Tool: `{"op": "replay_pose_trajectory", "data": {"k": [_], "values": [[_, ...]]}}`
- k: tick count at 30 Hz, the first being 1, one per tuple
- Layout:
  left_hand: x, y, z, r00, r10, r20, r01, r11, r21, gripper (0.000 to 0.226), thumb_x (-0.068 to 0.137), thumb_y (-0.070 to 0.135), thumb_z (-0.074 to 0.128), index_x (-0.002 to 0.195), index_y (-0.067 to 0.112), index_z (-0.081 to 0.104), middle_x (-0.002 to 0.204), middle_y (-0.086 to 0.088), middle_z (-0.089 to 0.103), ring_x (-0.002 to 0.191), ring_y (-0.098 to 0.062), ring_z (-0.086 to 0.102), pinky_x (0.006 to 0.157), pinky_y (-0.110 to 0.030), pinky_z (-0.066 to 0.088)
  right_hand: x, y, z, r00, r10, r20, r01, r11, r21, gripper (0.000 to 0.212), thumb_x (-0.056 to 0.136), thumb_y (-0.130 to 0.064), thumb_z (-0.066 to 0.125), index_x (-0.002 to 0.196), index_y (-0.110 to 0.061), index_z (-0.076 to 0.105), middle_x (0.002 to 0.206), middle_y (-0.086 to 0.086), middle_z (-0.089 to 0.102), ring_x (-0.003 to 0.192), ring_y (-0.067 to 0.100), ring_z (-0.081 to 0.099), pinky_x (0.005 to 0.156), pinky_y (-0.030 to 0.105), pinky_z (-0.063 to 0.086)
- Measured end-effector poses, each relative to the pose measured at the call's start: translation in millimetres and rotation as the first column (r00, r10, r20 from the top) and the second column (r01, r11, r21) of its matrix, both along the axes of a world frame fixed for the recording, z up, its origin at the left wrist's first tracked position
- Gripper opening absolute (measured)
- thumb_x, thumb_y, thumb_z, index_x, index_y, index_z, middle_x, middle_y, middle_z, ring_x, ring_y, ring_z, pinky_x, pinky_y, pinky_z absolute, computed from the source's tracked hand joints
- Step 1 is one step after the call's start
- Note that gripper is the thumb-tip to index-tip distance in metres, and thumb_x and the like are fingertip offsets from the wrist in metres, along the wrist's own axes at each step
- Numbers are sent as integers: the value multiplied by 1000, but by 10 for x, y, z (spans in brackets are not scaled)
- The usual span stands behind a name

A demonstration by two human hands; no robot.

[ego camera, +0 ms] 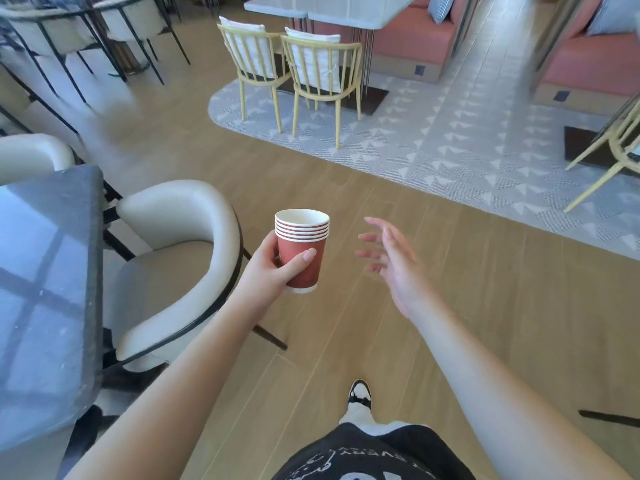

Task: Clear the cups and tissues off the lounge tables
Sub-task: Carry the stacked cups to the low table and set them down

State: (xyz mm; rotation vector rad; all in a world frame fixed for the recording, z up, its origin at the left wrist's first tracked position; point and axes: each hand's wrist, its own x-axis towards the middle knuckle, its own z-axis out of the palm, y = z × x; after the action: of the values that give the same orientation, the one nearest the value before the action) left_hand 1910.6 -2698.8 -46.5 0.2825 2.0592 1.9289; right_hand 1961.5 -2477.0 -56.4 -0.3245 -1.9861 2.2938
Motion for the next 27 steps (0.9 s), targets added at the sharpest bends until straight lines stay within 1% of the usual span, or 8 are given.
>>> {"op": "replay_pose_trajectory", "data": {"k": [3, 6, 9, 12, 14, 19, 24, 27], "values": [[-511, 263, 45, 1000, 22, 12, -22, 1000, -8, 59, 71, 57, 81, 124, 41, 62, 118, 13, 75, 110, -8, 71, 83, -19, 57, -583, 268, 80, 1000, 20, -8, -20, 1000, -8, 34, 91, -60, 50, 115, -46, 69, 108, -9, 68, 93, 13, 67, 71, 22, 50], [-977, 440, 100, 999, 39, -10, -39, 999, -9, 53, 69, 64, 84, 117, 52, 66, 119, 12, 75, 110, -8, 71, 83, -20, 57, -1128, 509, 170, 998, 52, -19, -52, 999, -1, 31, 94, -55, 47, 114, -46, 69, 109, -7, 67, 93, 12, 66, 72, 23, 50], [-1369, 508, 111, 997, 81, -4, -81, 997, 12, 52, 65, 72, 84, 112, 58, 66, 120, 12, 75, 110, -7, 71, 83, -16, 56, -1621, 610, 244, 996, 90, -22, -90, 996, -10, 32, 92, -59, 50, 114, -47, 69, 109, -7, 67, 93, 13, 67, 71, 22, 50], [-1758, 512, 50, 993, 120, -11, -120, 993, 1, 54, 66, 73, 84, 114, 57, 66, 120, 12, 75, 111, -8, 71, 83, -20, 57, -2114, 634, 252, 990, 131, -50, -131, 991, 3, 37, 87, -64, 51, 116, -47, 68, 111, -6, 67, 94, 13, 68, 72, 23, 51], [-2028, 478, -8, 989, 150, 4, -150, 989, -8, 55, 68, 73, 83, 116, 56, 65, 121, 11, 75, 112, -9, 71, 83, -24, 58, -2440, 600, 231, 986, 160, -39, -160, 987, 7, 35, 91, -61, 49, 116, -47, 68, 112, -5, 67, 95, 13, 67, 74, 24, 50], [-2807, 286, -136, 978, 210, 10, -210, 978, -6, 54, 70, 72, 83, 117, 53, 65, 121, 10, 75, 111, -10, 71, 83, -20, 58, -3334, 365, 159, 973, 225, -40, -224, 974, 29, 35, 89, -62, 50, 116, -47, 67, 110, -7, 68, 94, 13, 68, 73, 23, 51], [-3750, 12, -164, 961, 276, 33, -277, 960, 40, 58, 64, 75, 83, 115, 54, 66, 121, 10, 75, 111, -10, 72, 82, -23, 59, -4329, 51, 231, 964, 264, -12, -263, 963, 66, 28, 95, -53, 45, 112, -50, 68, 111, -5, 66, 94, 12, 68, 75, 25, 49], [-4305, -177, -116, 959, 282, 35, -283, 958, 41, 62, 64, 75, 83, 117, 51, 66, 121, 9, 75, 111, -11, 72, 88, -28, 56, -4905, -33, 332, 966, 257, -16, -254, 962, 99, 28, 96, -52, 45, 112, -50, 67, 112, -3, 66, 93, 11, 69, 74, 25, 50]]}}
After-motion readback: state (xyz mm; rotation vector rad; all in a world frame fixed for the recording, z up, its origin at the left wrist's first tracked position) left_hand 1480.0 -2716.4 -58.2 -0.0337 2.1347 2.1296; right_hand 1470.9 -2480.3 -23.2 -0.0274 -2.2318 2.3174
